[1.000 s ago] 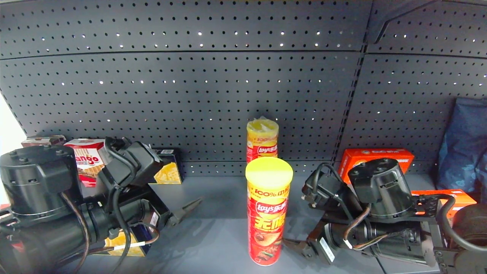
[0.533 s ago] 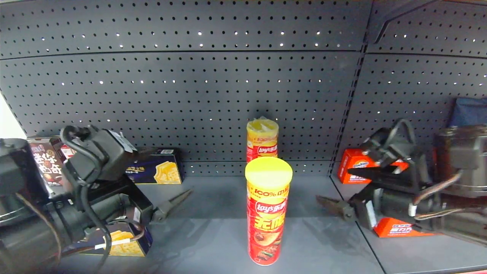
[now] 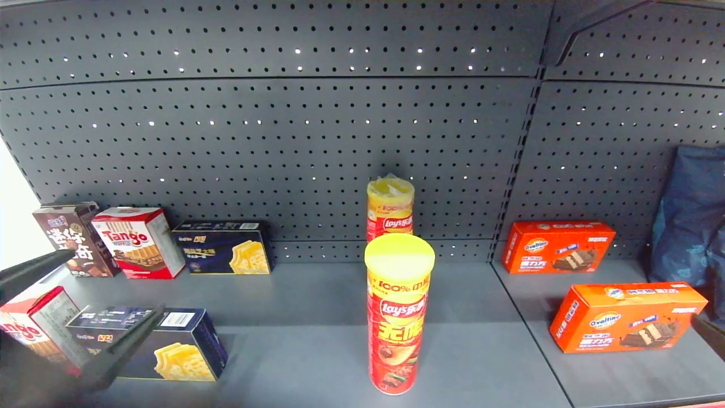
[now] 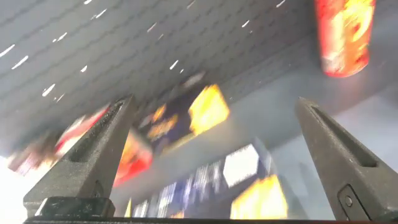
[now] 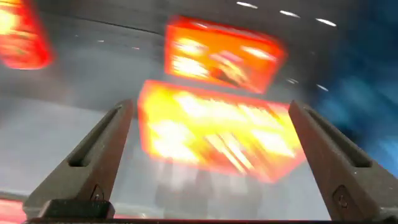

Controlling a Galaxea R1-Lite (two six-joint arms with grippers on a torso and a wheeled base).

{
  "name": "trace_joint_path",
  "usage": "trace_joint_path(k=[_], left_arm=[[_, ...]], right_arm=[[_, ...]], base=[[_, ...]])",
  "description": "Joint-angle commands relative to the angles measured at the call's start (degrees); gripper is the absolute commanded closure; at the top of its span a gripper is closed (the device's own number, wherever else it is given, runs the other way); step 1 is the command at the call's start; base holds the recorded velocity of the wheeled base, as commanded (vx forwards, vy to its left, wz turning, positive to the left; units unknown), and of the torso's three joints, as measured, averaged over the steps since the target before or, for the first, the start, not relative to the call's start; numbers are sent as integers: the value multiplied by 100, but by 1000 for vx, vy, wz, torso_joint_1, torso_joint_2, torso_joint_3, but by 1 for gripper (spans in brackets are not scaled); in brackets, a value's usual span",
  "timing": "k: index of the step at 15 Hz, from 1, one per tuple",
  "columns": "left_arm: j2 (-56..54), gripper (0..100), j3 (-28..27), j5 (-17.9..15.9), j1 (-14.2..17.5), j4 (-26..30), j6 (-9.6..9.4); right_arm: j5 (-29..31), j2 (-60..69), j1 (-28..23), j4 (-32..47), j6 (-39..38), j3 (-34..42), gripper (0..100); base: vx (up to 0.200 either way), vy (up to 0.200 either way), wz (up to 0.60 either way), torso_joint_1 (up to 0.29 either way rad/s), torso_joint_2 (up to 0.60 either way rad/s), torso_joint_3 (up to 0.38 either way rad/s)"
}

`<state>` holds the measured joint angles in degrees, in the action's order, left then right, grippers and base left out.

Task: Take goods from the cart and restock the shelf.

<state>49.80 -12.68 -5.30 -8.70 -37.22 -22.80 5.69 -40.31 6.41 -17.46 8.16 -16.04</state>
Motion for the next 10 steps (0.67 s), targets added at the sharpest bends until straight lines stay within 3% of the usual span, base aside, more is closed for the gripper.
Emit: trace_joint_path(k=[1,2,4,5,8,10], left_arm=[[-2308,0,591,829,167,1437,3],[-3046,0,556,899,167,2351,12],[-4461,0,415,908,176,4065,3],[-4532,0,442,917,176,4267,38],[-4470,0,749,873,167,3950,153],[-4470,0,1162,882,167,3353,214]], right_arm=[[28,2300,-536,401,2,1358,0],[11,2906,-545,735,-16,1604,0],[-33,3803,-483,1869,-526,1393,0],[-156,3873,-571,1790,-789,1455,0],[-552,4031,-624,1746,-780,1604,0],[-534,4031,-632,1746,-807,1604,0]], base=[[0,0,0,0,0,0],[0,0,0,0,0,0],[0,0,0,0,0,0],[0,0,0,0,0,0],[0,0,0,0,0,0],[0,0,0,0,0,0]])
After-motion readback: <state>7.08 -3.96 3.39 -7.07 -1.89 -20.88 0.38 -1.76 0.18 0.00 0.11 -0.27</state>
